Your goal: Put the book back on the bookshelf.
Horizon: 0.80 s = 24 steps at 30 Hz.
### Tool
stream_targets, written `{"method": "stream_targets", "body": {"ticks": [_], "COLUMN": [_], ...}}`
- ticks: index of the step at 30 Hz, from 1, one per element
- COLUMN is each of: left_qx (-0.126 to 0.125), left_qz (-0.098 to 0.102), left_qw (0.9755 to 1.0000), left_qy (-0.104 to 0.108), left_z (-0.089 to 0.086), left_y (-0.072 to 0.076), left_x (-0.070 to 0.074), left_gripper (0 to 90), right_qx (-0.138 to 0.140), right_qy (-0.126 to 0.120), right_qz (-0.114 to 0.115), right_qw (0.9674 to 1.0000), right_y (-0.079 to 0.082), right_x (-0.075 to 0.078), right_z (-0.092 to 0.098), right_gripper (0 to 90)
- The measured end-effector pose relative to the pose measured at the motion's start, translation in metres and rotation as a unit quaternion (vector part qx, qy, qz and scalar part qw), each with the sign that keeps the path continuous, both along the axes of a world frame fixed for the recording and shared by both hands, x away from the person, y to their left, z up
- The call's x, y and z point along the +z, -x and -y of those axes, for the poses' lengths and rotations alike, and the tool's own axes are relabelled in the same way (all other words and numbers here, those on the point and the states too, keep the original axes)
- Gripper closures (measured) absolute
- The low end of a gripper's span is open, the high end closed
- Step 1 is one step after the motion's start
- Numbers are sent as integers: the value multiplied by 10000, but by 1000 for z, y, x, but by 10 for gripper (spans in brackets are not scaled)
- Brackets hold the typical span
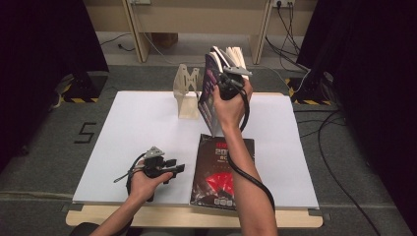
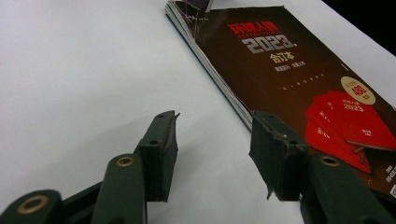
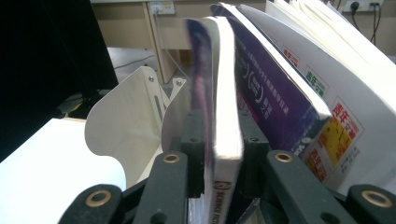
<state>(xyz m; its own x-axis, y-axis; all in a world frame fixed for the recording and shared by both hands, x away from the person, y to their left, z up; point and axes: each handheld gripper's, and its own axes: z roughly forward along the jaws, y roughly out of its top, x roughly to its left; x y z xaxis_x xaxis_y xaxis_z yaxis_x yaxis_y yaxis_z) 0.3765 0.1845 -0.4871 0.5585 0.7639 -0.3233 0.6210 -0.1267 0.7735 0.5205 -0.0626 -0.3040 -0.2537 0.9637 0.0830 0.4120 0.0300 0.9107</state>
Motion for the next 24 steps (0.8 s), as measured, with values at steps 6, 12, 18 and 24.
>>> {"method": "stream_targets", "body": {"ticks": [6, 12, 18, 24], "left_qx": [20, -7, -14, -32], "left_qz": [5, 7, -6, -18], "left_qw": [10000, 10000, 10000, 10000], "left_qy": [17, -4, 2, 9], "left_z": [-1, -1, -1, -1], "left_y": [-1, -1, -1, -2], "left_x": [0, -1, -1, -1], "left_gripper": [503, 504, 503, 503], "right_qx": [60, 56, 46, -1], "right_qy": [62, 55, 122, 161], "right_qz": [-320, -528, -692, -786], "right_qw": [9995, 9986, 9975, 9968], "right_y": [-12, -21, -27, -30], "right_x": [13, 17, 16, 18], "right_z": [1, 2, 1, -1], "right_gripper": [760, 768, 782, 827]}}
